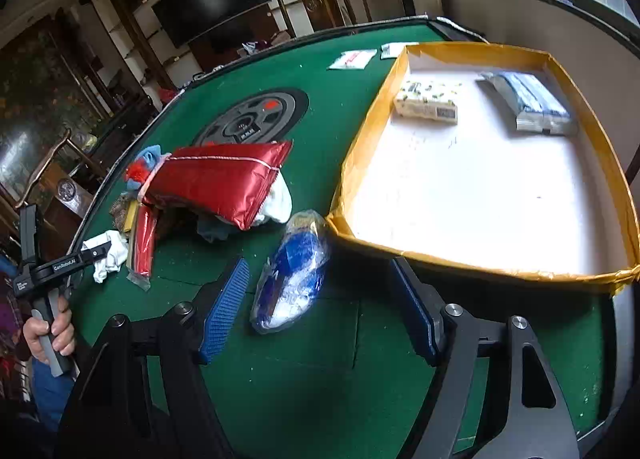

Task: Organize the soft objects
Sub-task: 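Grasp the white cloth with the left tool and lift it, then grasp the clear bag of blue items with the right tool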

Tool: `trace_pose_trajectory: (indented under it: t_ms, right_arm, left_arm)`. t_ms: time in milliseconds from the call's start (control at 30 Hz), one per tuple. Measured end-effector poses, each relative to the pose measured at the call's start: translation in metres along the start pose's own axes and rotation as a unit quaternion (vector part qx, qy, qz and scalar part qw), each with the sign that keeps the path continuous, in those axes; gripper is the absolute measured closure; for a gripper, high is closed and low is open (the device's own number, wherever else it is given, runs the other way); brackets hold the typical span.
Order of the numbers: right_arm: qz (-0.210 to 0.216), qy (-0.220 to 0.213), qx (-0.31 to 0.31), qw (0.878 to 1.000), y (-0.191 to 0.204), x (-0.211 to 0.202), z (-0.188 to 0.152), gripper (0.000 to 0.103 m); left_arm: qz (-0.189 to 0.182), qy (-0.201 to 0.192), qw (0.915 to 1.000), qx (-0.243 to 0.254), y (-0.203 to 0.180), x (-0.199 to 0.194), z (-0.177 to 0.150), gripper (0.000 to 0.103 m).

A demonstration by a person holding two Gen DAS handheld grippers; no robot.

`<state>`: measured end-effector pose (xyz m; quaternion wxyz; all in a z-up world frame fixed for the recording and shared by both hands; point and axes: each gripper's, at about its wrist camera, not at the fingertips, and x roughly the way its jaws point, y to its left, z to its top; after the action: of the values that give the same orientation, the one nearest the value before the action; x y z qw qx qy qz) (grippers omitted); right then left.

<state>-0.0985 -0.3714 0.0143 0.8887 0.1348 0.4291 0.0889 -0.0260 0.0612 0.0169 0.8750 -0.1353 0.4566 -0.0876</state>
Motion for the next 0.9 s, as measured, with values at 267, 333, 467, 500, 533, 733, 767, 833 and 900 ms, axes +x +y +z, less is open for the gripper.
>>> trace_pose_trajectory:
  t_ms: [267, 333, 467, 500, 533, 733, 767, 833, 900]
  right_arm:
    - [-0.027, 0.037, 0.021, 0.999, -0.004, 0.024, 0.002, 0.045]
    - [-0.012, 0.046, 0.03, 0.998, -0.004, 0.03, 0.002, 0.045]
    - [0.0, 0.052, 0.025, 0.998, 0.004, 0.041, 0.002, 0.047]
    - [0.006, 0.052, 0.025, 0.998, 0.005, 0.042, 0.002, 0.06]
    - [0.018, 0.054, 0.023, 0.998, 0.007, 0.044, 0.002, 0.069]
    - [0.041, 0.043, 0.004, 0.998, 0.017, 0.035, -0.003, 0.071]
    - [0.044, 0.04, 0.0, 0.998, 0.019, 0.033, -0.004, 0.071]
    - [0.044, 0.032, -0.011, 0.998, 0.022, 0.028, -0.005, 0.071]
    - [0.046, 0.027, -0.022, 0.998, 0.025, 0.023, -0.007, 0.071]
  left_arm:
    - [0.023, -0.011, 0.9994, 0.023, -0.009, 0.001, -0.007, 0.093]
    - [0.029, -0.016, 0.9991, 0.028, -0.012, -0.001, -0.01, 0.093]
    - [0.029, -0.015, 0.9991, 0.026, -0.012, -0.003, -0.012, 0.093]
    - [0.029, -0.016, 0.9992, 0.025, -0.012, -0.003, -0.012, 0.093]
    - [0.029, -0.016, 0.9992, 0.024, -0.011, -0.004, -0.012, 0.093]
    - [0.018, -0.031, 0.999, 0.026, -0.016, -0.014, -0.012, 0.094]
    - [0.015, -0.032, 0.999, 0.025, -0.016, -0.016, -0.012, 0.094]
    - [0.005, -0.034, 0.9991, 0.023, -0.017, -0.02, -0.011, 0.094]
    - [-0.001, -0.036, 0.999, 0.025, -0.02, -0.023, -0.01, 0.094]
